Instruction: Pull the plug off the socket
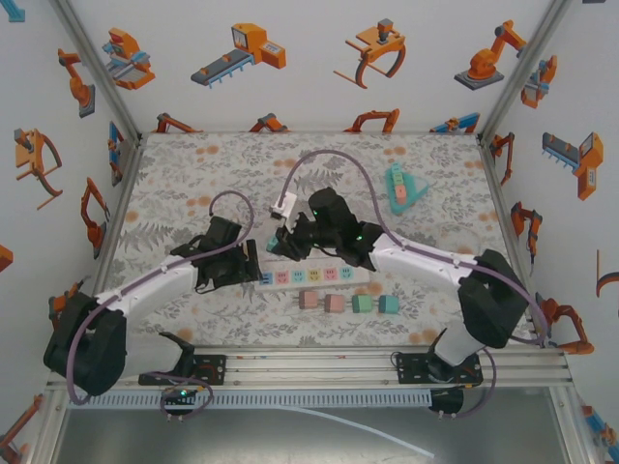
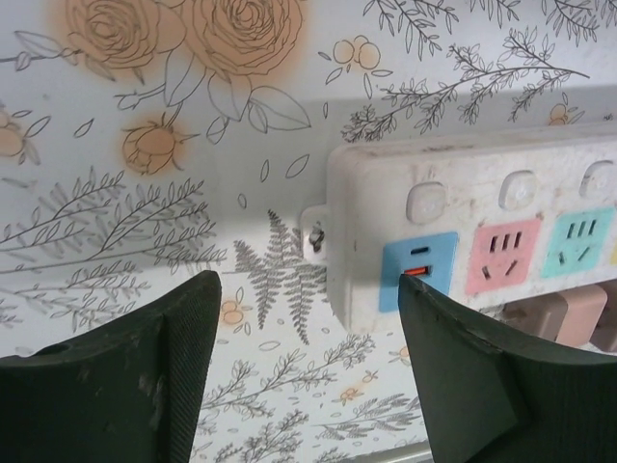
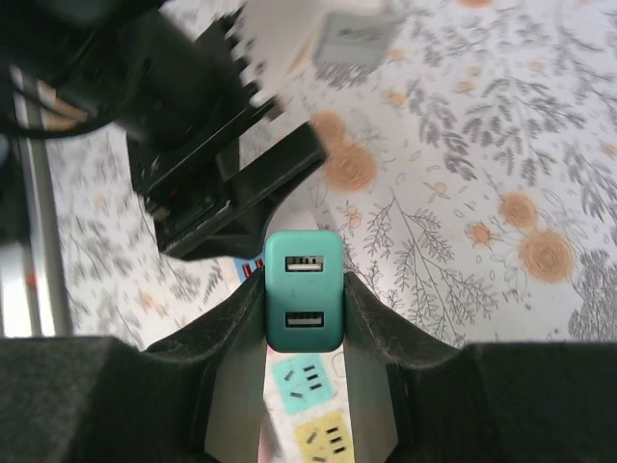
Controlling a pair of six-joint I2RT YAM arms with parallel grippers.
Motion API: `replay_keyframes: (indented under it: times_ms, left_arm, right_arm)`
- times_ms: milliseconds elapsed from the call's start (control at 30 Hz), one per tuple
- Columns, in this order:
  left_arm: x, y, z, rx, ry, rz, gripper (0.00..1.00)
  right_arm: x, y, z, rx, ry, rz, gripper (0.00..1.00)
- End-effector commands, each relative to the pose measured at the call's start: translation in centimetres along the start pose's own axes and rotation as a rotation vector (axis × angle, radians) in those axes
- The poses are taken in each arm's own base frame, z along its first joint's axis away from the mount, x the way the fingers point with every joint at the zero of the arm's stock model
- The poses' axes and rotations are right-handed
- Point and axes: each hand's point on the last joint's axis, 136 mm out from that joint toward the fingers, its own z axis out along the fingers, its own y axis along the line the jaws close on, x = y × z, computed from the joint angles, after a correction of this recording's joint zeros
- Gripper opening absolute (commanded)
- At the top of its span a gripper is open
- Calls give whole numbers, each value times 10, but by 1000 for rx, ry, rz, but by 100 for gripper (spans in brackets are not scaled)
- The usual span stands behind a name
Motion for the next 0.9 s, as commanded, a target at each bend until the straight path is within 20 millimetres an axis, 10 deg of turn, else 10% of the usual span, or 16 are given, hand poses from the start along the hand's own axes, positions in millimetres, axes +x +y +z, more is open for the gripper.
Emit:
replay_keyframes:
  times_ms: [0, 167, 467, 633, 867]
  left_arm:
    - [-8, -2, -22, -6, -38, 40, 70]
    - [-24, -19, -63, 67, -148, 86, 72]
    - [-38, -73, -171, 305, -429, 334, 73]
    - [-23, -99, -217, 425, -532, 644, 78]
    - [25, -104, -225, 520, -493, 1100, 99]
  right_arm:
    - [-28, -28, -25, 195, -139, 325, 17]
    - [-4, -42, -53, 410, -173, 705, 19]
    - [40, -1, -64, 567, -297, 887, 18]
    - [61, 35, -47, 555, -267, 938, 18]
    - [80, 58, -22, 547, -274, 966, 18]
